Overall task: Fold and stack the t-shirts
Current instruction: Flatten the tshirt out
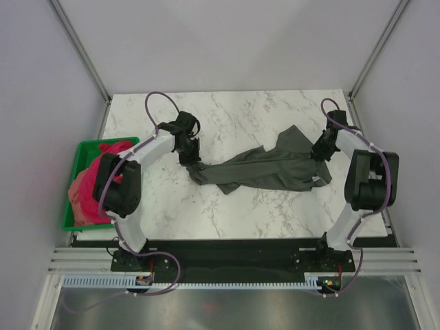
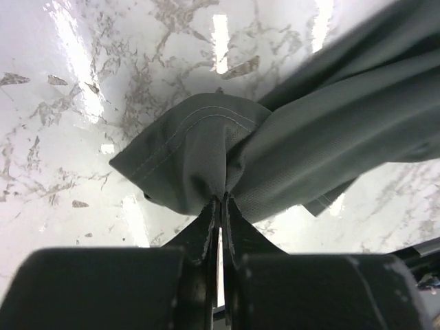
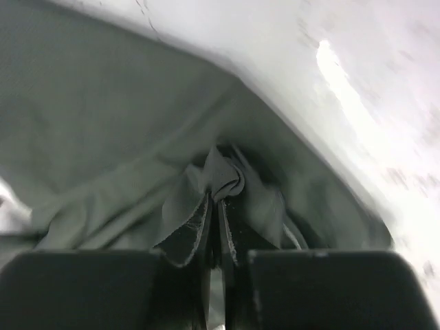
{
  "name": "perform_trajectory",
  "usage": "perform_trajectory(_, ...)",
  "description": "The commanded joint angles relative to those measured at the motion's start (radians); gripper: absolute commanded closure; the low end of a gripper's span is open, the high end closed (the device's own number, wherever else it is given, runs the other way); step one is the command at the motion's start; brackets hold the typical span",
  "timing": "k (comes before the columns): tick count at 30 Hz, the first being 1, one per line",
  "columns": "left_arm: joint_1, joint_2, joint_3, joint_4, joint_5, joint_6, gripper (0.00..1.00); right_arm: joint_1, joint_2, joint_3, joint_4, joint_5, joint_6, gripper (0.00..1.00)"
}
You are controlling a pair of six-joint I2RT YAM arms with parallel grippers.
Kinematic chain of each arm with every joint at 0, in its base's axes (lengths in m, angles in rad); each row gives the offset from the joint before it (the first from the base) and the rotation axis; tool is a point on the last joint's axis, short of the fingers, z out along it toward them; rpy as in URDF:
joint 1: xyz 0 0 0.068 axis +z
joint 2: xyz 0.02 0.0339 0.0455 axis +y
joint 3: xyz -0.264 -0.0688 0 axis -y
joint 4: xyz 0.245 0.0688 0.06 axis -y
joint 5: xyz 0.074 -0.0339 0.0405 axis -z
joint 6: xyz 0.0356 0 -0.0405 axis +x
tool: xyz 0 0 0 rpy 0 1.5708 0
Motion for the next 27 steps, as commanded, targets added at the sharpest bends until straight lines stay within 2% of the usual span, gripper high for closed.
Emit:
perform_trajectory(1,0.005,0.031,0.054,0.015,0.001,0.017,0.91,0.042,0.129,0.208,0.009,0.027,-0.072,0.85)
perform_trajectory(2,0.008,0.041,0.073,0.012,-0.002,0.017,0.85,0.048,0.178,0.242,-0.015,0.055,-0.081,0.73)
perform_trajectory(3,0.01,0.038,0.076,0.01,0.002,0.017,0.78,0.058,0.187,0.267,-0.073,0.082,-0.078,0.7)
perform_trajectory(4,0.013,0.029,0.074,0.012,-0.002,0.014,0.61,0.061,0.183,0.283,-0.089,0.104,-0.07,0.67)
perform_trajectory(5,0.013,0.013,0.073,0.013,-0.016,0.013,0.54,0.061,0.149,0.279,-0.097,0.144,-0.046,0.62)
perform_trajectory(7,0.013,-0.036,0.068,0.013,-0.073,0.019,0.43,0.061,0.094,0.256,-0.126,0.179,-0.023,0.59)
perform_trajectory(9,0.018,-0.067,0.064,0.013,-0.096,0.023,0.38,0.061,-0.001,0.233,-0.156,0.208,0.011,0.56)
perform_trajectory(15,0.036,-0.169,0.027,0.024,-0.023,0.034,0.37,0.061,-0.245,0.014,-0.166,0.15,0.134,0.54)
perform_trajectory(19,0.041,-0.192,-0.013,0.056,0.175,0.051,0.36,0.061,-0.326,-0.162,-0.134,0.109,0.2,0.54)
perform_trajectory(27,0.064,-0.228,-0.1,0.101,0.189,0.01,0.36,0.053,-0.413,-0.344,0.021,0.135,0.269,0.54)
